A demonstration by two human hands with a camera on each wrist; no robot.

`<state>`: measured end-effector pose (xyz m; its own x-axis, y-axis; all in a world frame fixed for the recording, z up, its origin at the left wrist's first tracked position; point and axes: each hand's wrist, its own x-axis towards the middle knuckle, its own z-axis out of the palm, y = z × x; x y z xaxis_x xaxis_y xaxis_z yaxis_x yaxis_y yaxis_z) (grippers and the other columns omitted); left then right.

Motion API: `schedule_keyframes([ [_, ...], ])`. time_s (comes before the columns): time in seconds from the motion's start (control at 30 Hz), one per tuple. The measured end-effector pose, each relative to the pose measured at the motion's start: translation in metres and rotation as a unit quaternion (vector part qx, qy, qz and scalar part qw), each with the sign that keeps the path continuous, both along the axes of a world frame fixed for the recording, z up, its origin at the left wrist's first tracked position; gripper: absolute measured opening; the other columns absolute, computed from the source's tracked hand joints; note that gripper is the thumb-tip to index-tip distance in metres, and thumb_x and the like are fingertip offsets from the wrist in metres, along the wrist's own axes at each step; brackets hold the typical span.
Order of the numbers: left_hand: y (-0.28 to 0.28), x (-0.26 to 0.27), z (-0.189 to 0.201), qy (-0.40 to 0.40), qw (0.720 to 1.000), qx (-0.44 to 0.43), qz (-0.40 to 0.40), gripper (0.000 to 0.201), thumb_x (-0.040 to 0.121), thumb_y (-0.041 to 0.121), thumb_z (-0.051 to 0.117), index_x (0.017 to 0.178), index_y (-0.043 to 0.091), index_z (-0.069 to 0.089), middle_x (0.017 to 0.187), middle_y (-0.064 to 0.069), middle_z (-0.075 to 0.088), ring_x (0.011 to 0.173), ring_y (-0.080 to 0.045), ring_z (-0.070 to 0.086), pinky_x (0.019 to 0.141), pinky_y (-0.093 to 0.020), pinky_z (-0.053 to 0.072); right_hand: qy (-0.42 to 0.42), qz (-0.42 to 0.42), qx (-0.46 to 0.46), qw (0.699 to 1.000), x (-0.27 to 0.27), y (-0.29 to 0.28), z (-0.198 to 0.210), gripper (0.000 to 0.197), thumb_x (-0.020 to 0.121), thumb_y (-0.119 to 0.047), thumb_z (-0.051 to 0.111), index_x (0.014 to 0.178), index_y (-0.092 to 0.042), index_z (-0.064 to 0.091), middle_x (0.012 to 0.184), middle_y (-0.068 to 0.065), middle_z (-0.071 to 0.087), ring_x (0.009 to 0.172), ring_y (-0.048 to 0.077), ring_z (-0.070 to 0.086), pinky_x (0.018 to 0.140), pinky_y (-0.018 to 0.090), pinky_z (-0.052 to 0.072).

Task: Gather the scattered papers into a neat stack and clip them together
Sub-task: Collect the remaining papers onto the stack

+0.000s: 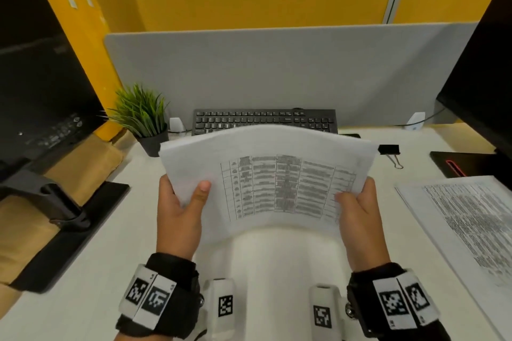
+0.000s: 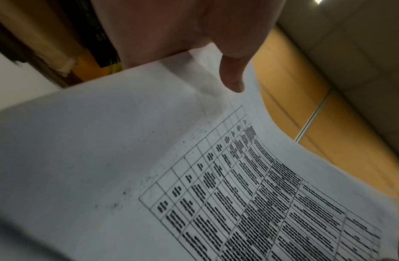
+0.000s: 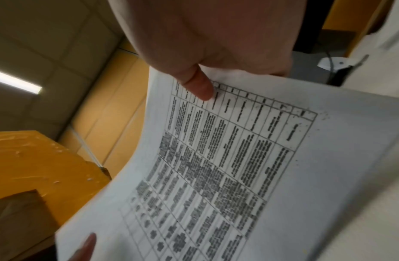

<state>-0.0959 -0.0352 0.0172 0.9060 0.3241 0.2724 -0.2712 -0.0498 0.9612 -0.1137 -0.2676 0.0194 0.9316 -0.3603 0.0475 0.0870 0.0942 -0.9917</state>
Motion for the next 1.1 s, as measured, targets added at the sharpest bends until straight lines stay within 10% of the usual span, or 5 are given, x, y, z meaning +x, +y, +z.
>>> schedule_keyframes([
  [0.2,-0.001,0.002,-0.022,0.076,0.996,0.034,0.028,0.036,0.091,0.019,0.058,0.126,0.019,0.052,0.118,0.000,0.063,0.105,-0.018,0.058,0.097,-0.044,0.046,0.070,-0.009,-0.002,0.998,0.002,0.004,-0.013,0.029,0.093,-0.003,0.044,0.111,-0.025,0.042,0.115,-0.001,0.057,0.102,0.015,0.056,0.070,0.025,0.045],
  [0.43,-0.001,-0.001,0.046,-0.105,0.960,0.259,-0.002,0.011,0.092,0.018,0.055,0.101,0.023,0.051,0.086,0.015,0.059,0.076,0.011,0.056,0.066,-0.019,0.047,-0.175,-0.075,-0.435,0.880,-0.007,-0.002,0.082,0.083,0.075,-0.023,0.076,0.140,-0.017,0.024,0.145,-0.002,0.021,0.142,0.020,0.009,0.116,0.041,0.013],
  [0.57,-0.010,-0.009,0.085,-0.224,0.878,0.422,-0.023,0.011,0.087,0.031,0.053,0.092,0.022,0.054,0.077,0.006,0.058,0.073,-0.015,0.052,0.063,-0.043,0.045,-0.205,0.060,-0.532,0.820,0.010,-0.008,0.111,0.034,0.079,-0.037,0.066,0.110,-0.025,0.060,0.100,-0.008,0.063,0.101,0.008,0.059,0.088,0.023,0.045],
  [0.83,0.014,0.001,0.071,-0.064,0.995,0.023,-0.072,0.123,0.037,0.068,0.081,0.136,0.035,0.016,0.151,-0.008,0.029,0.135,-0.020,0.035,0.110,-0.050,0.031,-0.179,0.117,-0.201,0.956,-0.001,-0.035,0.087,0.027,0.080,-0.021,0.064,0.106,-0.024,0.063,0.091,-0.028,0.071,0.089,-0.006,0.067,0.070,0.006,0.048],
  [1.1,-0.047,0.013,0.070,-0.128,0.990,-0.022,-0.061,0.022,0.084,0.013,0.067,0.077,0.031,0.056,0.071,0.018,0.063,0.069,0.010,0.057,0.069,-0.008,0.045,-0.237,-0.042,-0.157,0.958,0.006,0.011,0.079,0.029,0.088,-0.007,0.061,0.103,-0.031,0.054,0.093,-0.021,0.062,0.086,-0.015,0.060,0.072,0.002,0.044],
])
